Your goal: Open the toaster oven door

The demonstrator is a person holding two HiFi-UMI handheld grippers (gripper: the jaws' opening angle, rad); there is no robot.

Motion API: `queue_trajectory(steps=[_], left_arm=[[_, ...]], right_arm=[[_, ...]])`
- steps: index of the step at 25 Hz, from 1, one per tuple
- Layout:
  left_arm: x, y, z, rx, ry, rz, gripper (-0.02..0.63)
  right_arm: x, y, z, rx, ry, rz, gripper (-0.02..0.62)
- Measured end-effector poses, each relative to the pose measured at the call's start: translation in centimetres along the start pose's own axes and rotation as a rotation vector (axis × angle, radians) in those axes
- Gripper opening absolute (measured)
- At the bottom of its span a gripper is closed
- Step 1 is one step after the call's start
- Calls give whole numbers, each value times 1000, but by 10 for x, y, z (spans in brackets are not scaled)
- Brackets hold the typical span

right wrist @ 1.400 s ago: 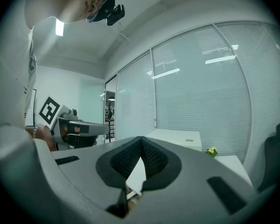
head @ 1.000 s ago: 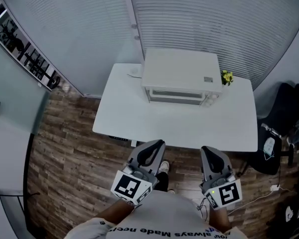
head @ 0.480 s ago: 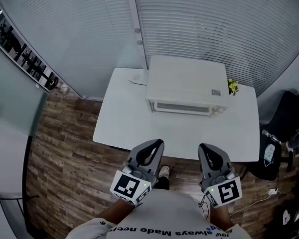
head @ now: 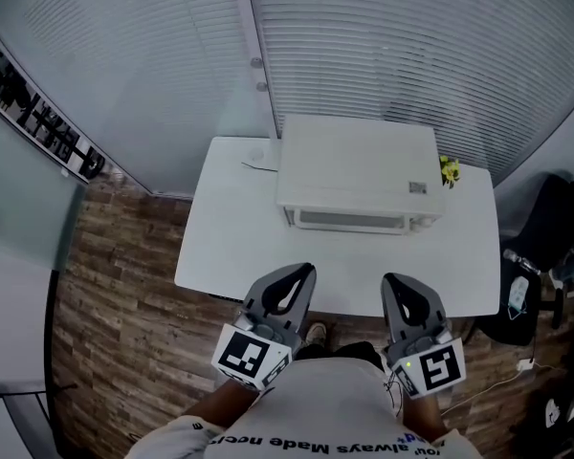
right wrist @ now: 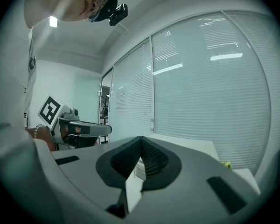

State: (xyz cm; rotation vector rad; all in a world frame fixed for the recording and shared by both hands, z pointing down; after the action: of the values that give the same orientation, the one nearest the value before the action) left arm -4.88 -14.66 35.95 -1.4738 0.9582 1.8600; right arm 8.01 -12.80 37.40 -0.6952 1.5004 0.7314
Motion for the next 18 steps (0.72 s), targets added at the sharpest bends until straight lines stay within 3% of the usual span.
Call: queue_trajectory(steps=[10,18], left_arm=[[-7,6,-12,3,36,-32,31],[-21,17,-16,48,54,-28,32]], right_arm=[[-1,-11,-4,-10,-16,10,8],[-2,-18,0,-25,-23,3,8]])
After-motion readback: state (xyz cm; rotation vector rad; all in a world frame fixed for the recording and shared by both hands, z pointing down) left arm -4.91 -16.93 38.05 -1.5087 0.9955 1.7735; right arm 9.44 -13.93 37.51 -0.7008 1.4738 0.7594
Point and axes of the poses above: the fingertips, and each gripper's own axes: z backward along the fingers, y to its left, x out of its top, the point moved 1 cm from there along z, backward along the fingers, and after that the axes turned 8 degrees about -y, right-handed, at the moved point
